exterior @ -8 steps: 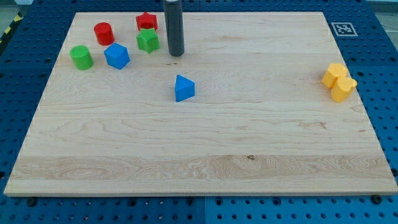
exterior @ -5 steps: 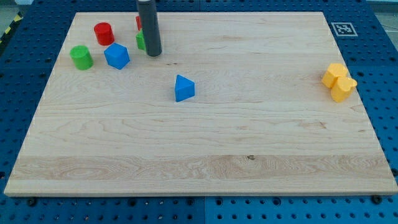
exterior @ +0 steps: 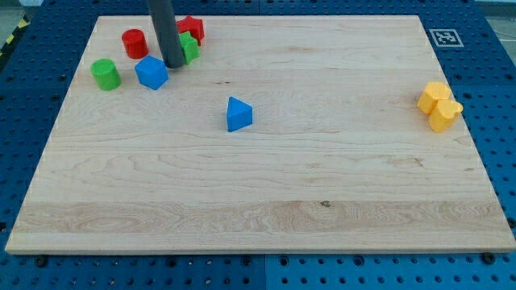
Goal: Move the blue cube towards the left side of the blue triangle
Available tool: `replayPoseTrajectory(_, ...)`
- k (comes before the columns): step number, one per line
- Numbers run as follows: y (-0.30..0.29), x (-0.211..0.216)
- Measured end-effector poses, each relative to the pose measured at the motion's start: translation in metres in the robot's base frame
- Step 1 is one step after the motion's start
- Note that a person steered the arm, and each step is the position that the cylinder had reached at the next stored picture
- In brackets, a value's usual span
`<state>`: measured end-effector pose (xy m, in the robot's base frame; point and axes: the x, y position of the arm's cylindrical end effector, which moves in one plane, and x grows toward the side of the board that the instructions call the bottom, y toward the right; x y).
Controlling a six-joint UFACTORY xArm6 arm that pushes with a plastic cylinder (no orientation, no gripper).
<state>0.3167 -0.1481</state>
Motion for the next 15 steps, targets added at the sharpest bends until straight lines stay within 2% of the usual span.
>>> replayPoseTrajectory(1,-0.019,0.0)
replayPoseTrajectory(4,-0.006,0.024)
replayPoseTrajectory(6,-0.02,0.007)
replayPoseTrajectory(8,-0.026,0.009)
replayPoseTrajectory(15,-0.027,0.054)
